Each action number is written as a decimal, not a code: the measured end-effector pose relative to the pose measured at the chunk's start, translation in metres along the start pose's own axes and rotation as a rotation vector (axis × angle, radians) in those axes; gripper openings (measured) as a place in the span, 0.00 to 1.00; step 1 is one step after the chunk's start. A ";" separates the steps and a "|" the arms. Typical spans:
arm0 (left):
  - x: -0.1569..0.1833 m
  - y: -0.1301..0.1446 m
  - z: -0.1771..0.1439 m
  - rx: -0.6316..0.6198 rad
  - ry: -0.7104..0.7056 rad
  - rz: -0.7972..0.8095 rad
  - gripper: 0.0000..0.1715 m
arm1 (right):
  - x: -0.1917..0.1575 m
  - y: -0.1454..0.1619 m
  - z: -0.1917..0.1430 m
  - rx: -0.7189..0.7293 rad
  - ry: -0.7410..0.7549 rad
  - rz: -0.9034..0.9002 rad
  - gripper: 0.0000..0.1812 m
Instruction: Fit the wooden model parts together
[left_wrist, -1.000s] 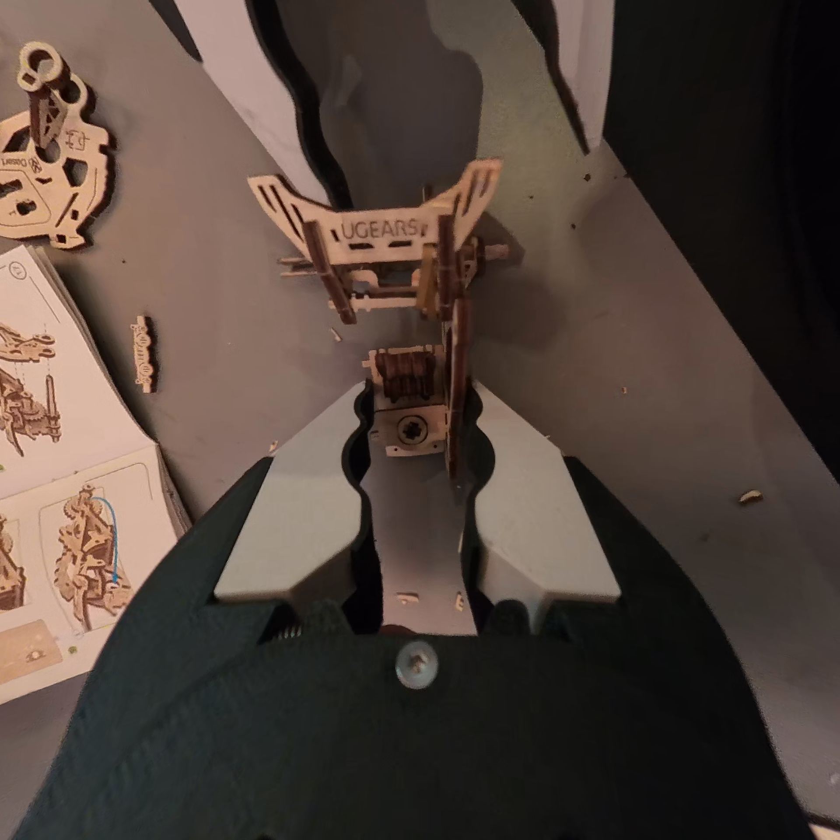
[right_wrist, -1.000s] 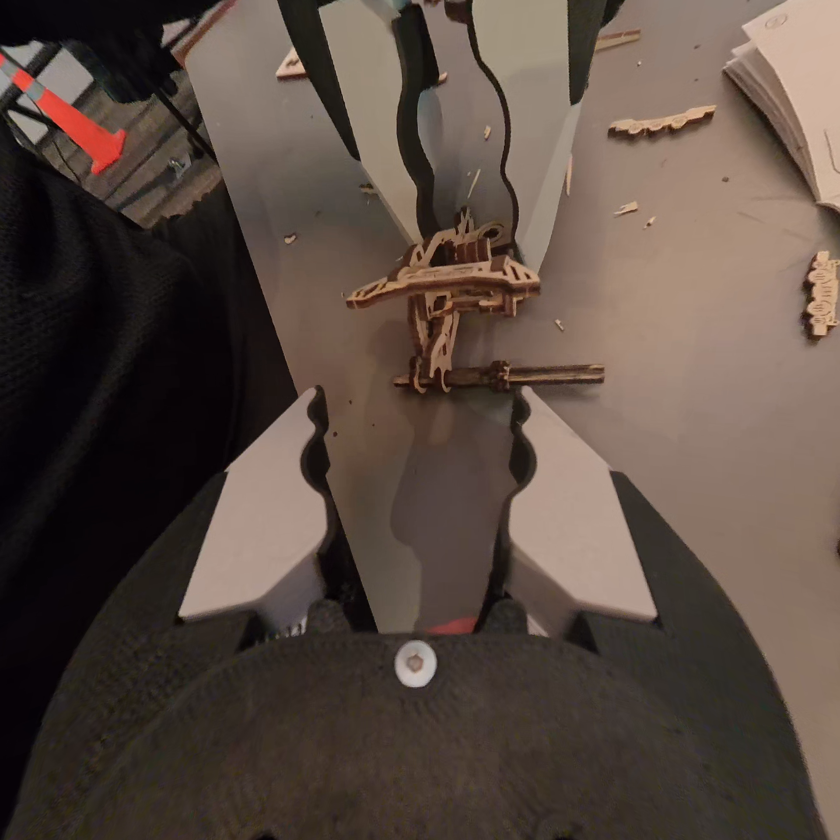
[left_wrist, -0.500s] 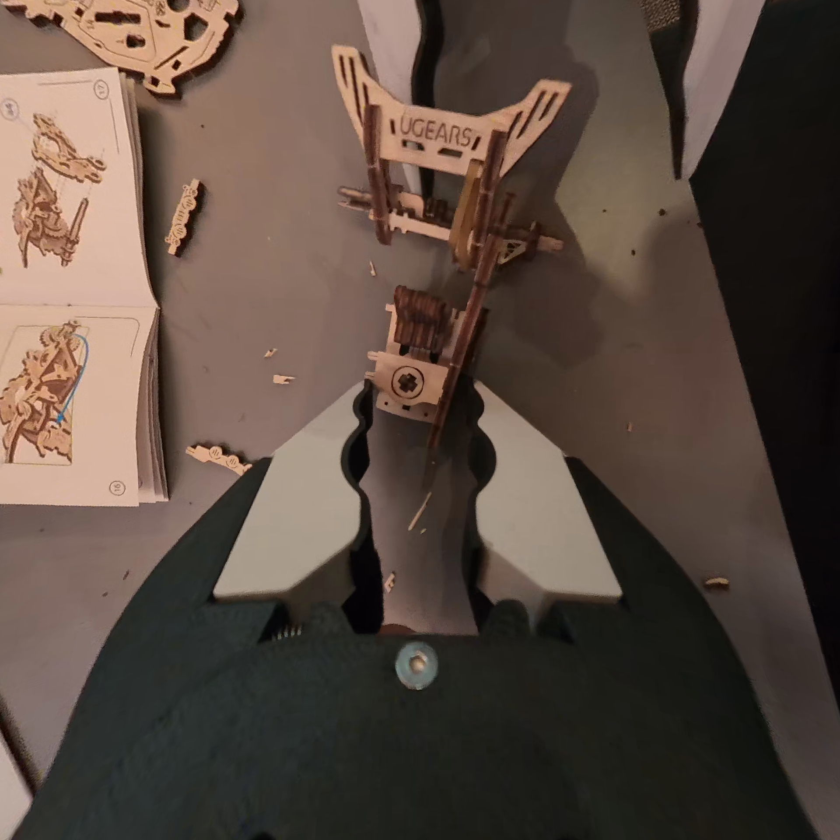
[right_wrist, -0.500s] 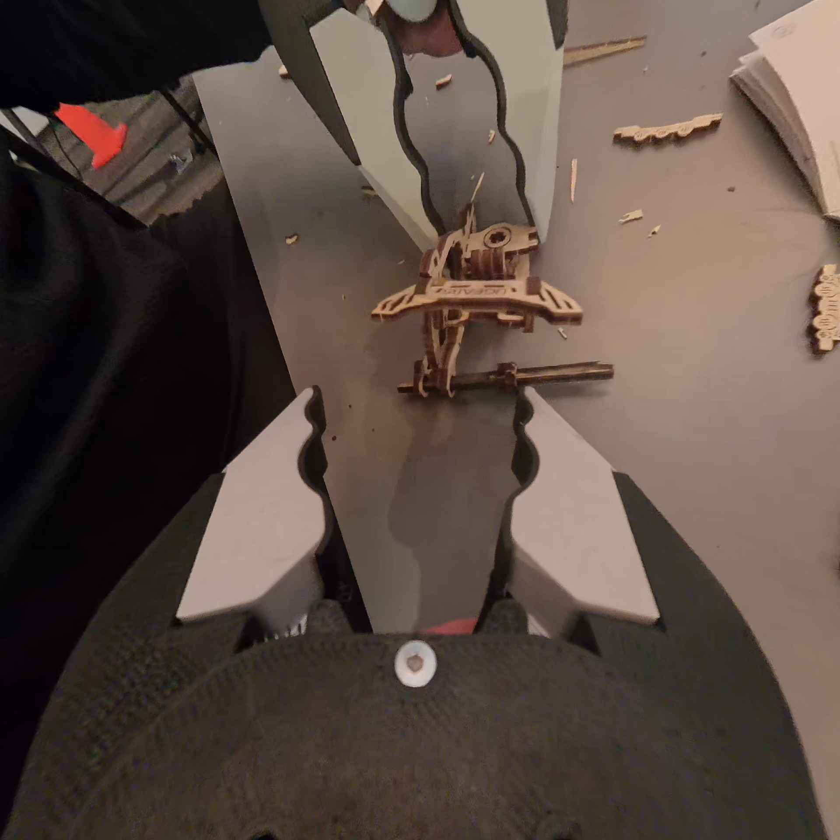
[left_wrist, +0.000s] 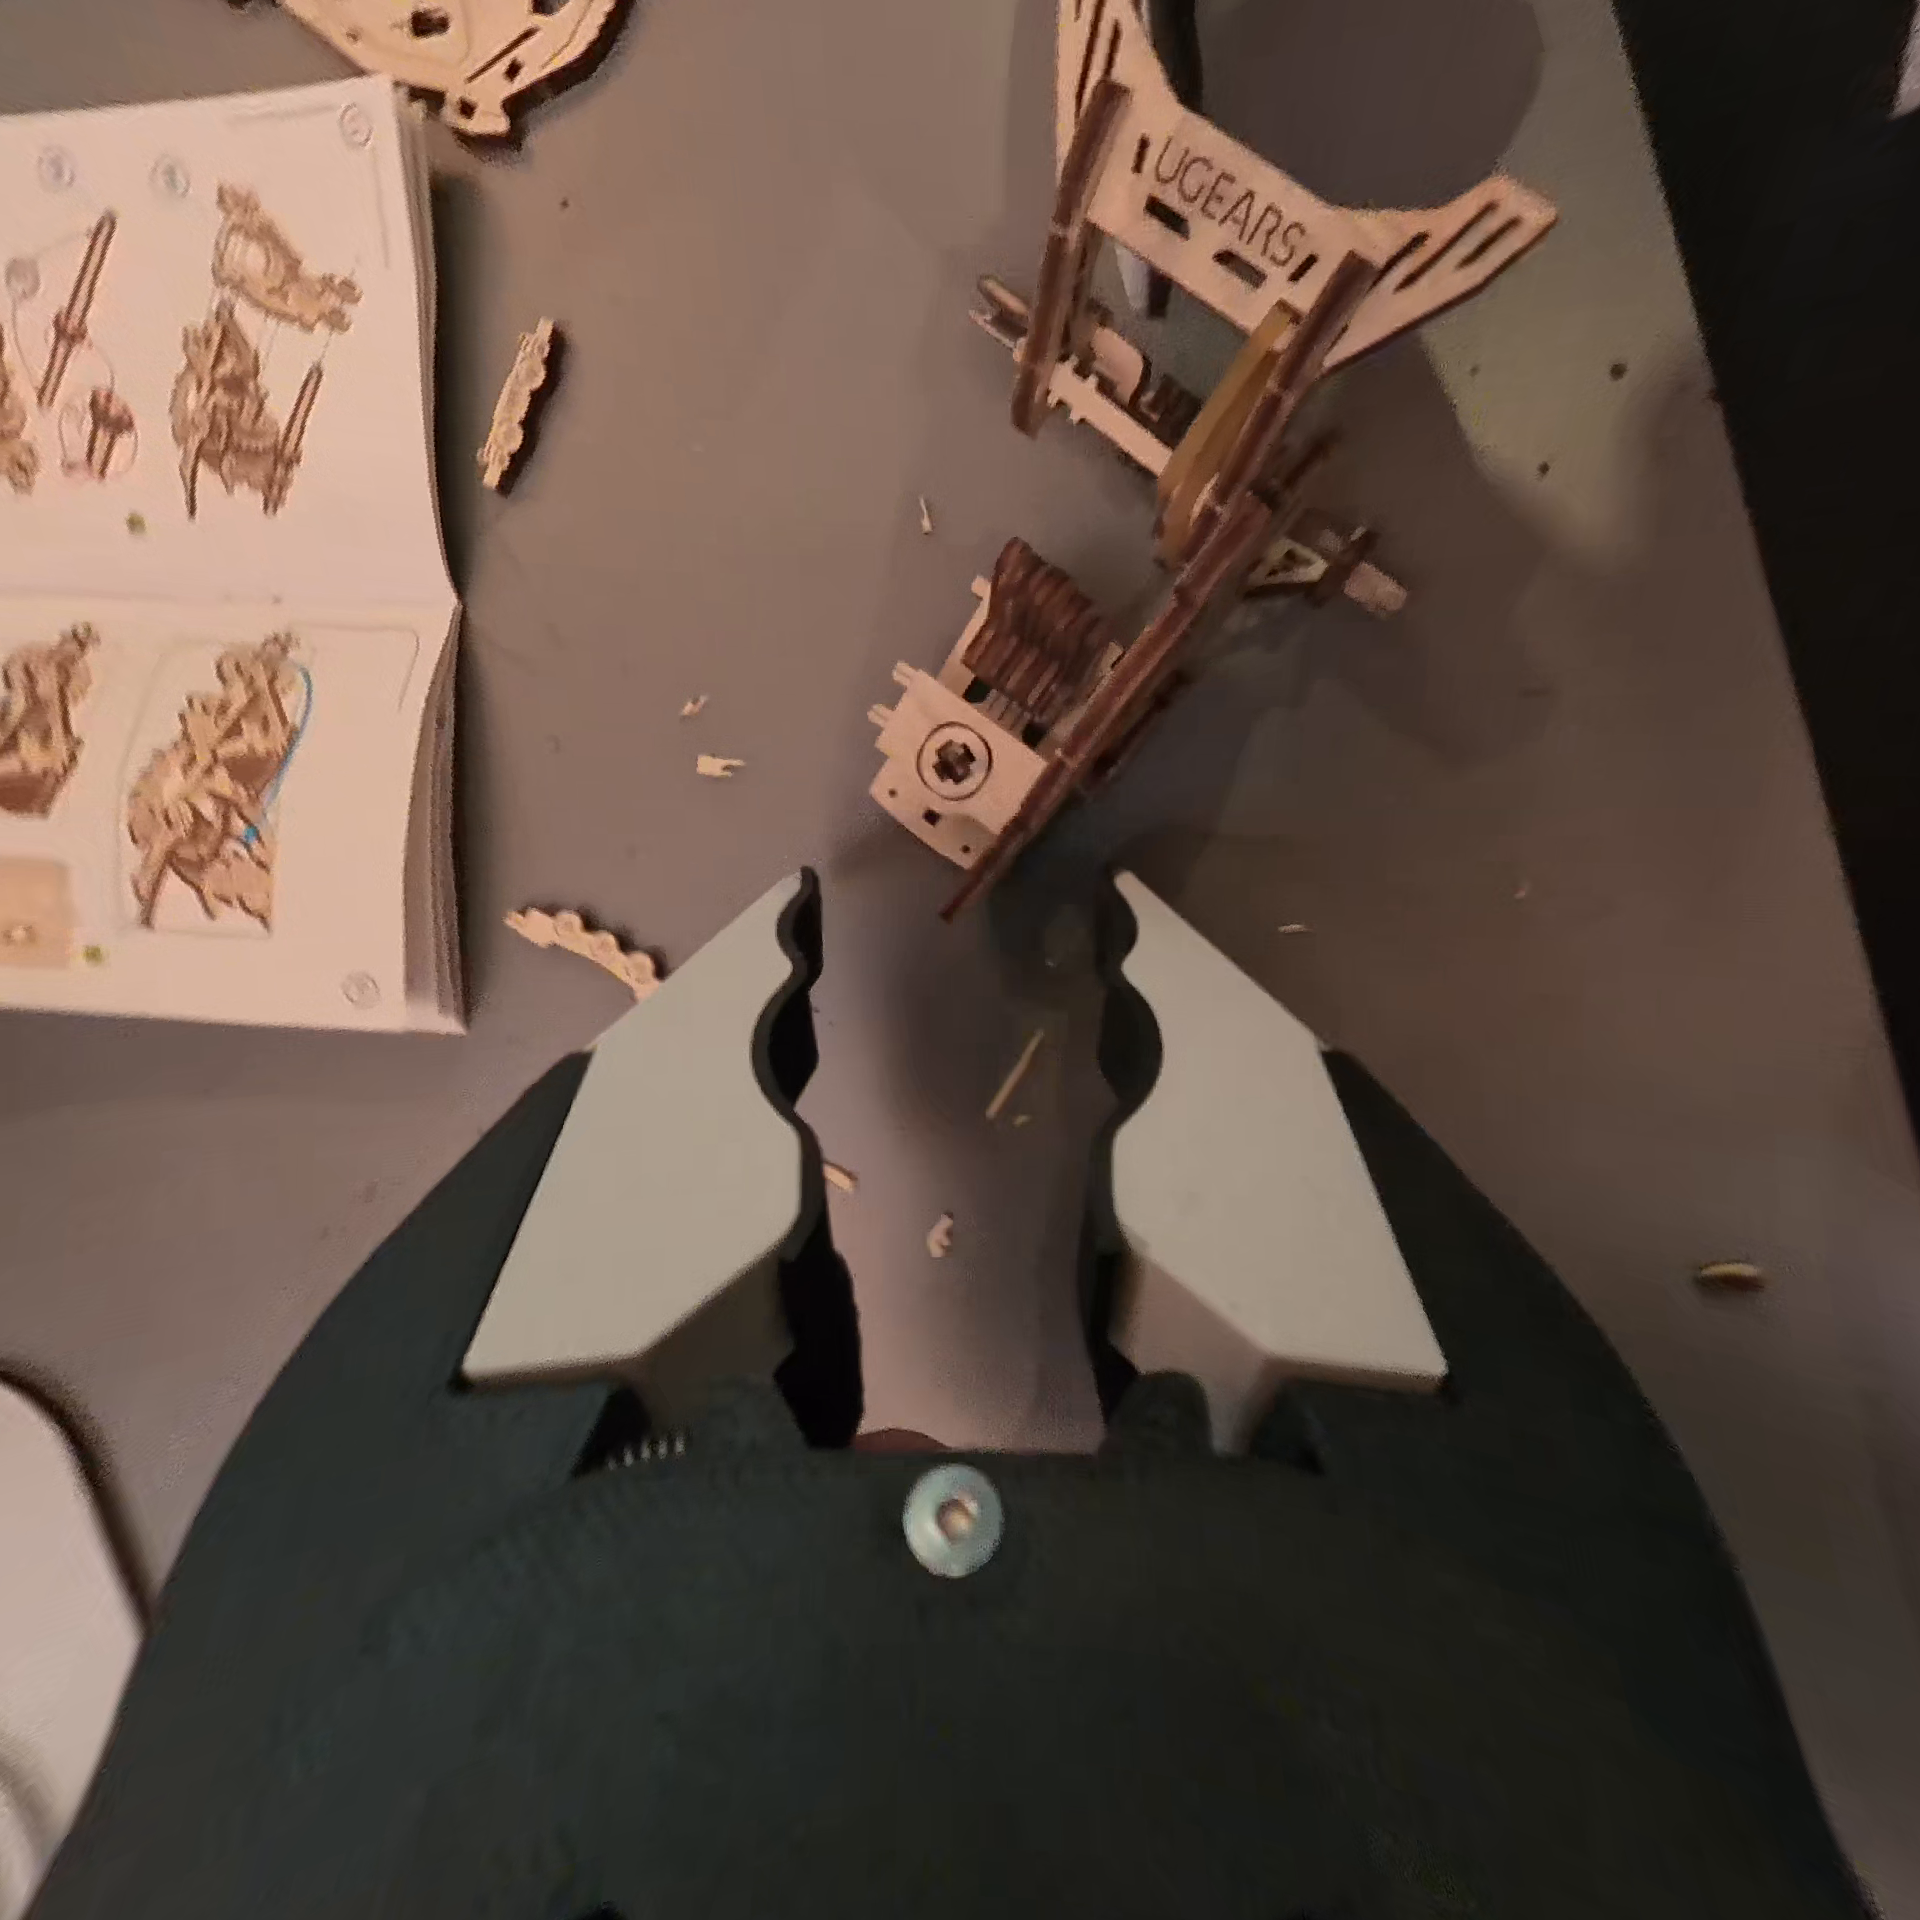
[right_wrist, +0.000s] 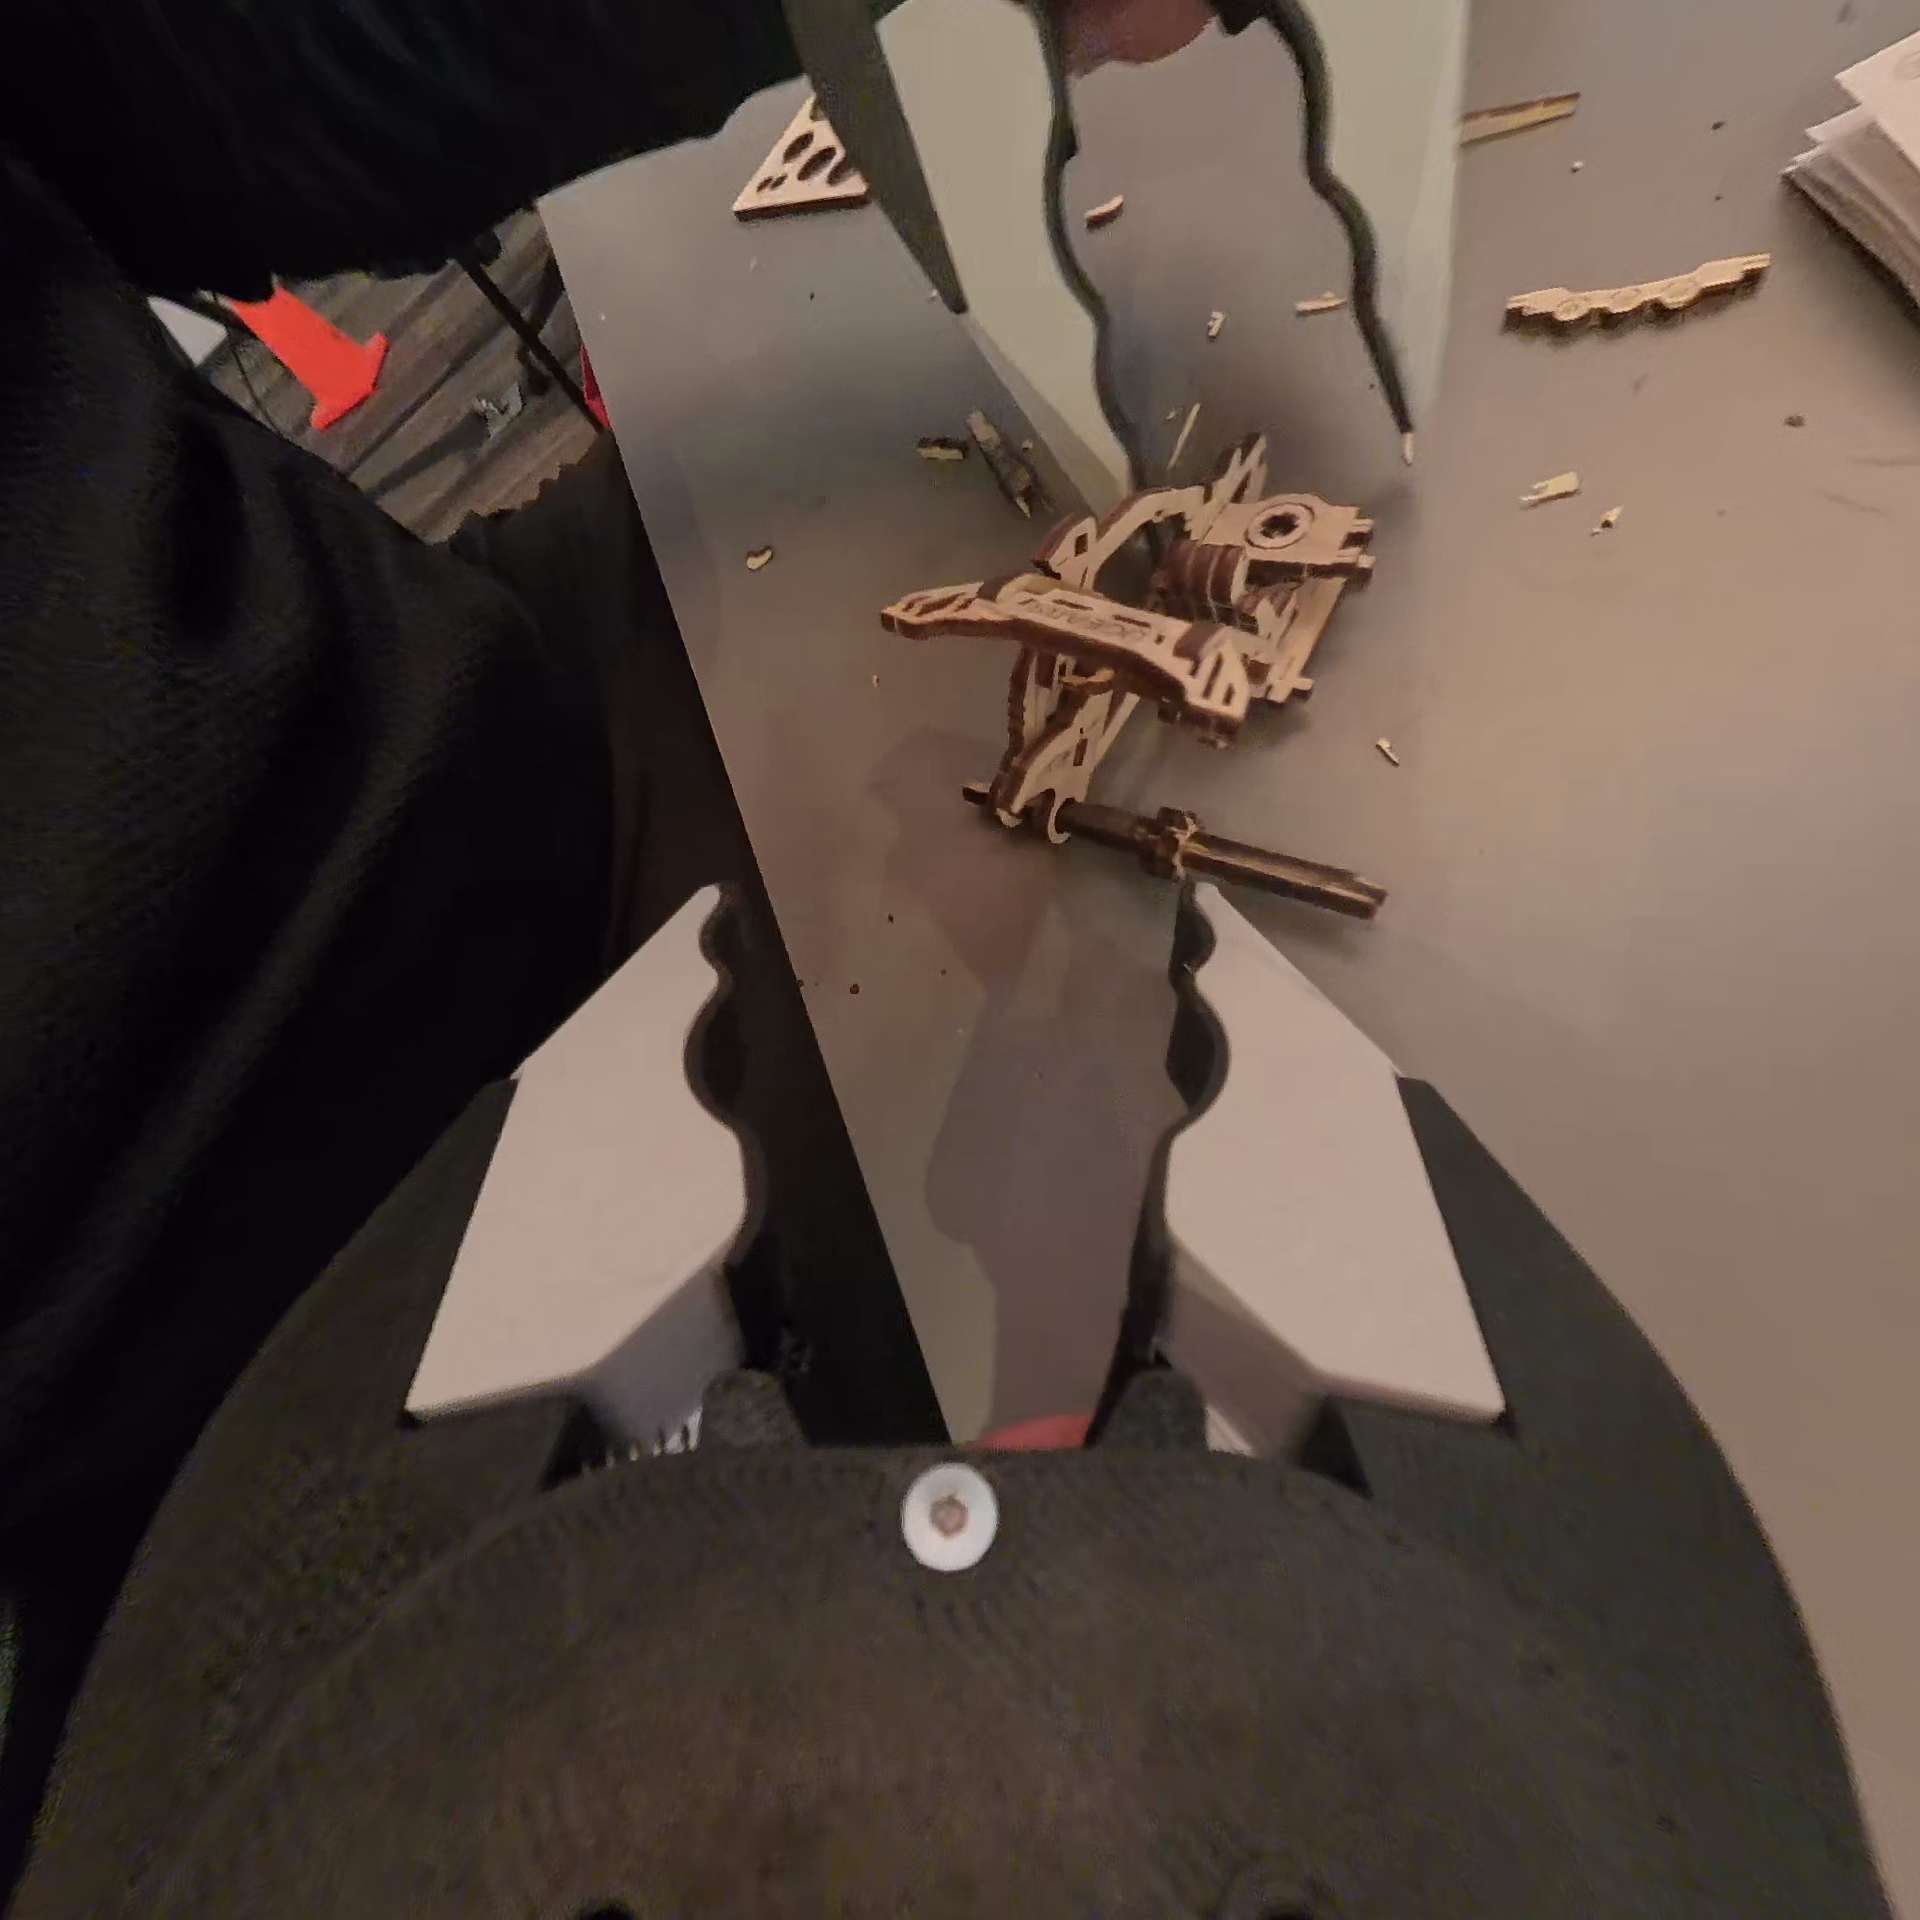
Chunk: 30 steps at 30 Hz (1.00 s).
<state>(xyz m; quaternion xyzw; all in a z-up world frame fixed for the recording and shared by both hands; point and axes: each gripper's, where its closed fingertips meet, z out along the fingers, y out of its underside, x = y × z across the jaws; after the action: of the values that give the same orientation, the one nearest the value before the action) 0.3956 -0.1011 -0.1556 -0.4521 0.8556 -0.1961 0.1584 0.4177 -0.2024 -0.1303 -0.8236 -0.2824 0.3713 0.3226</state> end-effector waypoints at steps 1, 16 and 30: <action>0.002 0.001 -0.002 0.018 -0.008 -0.043 0.30 | 0.001 0.000 -0.004 0.013 0.006 0.006 0.44; -0.009 -0.003 0.005 0.051 -0.074 -0.047 0.13 | 0.121 0.000 -0.148 0.101 0.659 0.010 0.33; -0.030 0.008 -0.004 0.071 -0.135 -0.143 0.21 | 0.173 0.023 -0.128 -0.004 0.567 0.114 0.09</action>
<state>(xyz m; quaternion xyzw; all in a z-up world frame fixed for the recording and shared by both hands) 0.4040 -0.0710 -0.1530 -0.5183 0.8010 -0.2062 0.2174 0.6220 -0.1360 -0.1556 -0.9097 -0.1350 0.1429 0.3658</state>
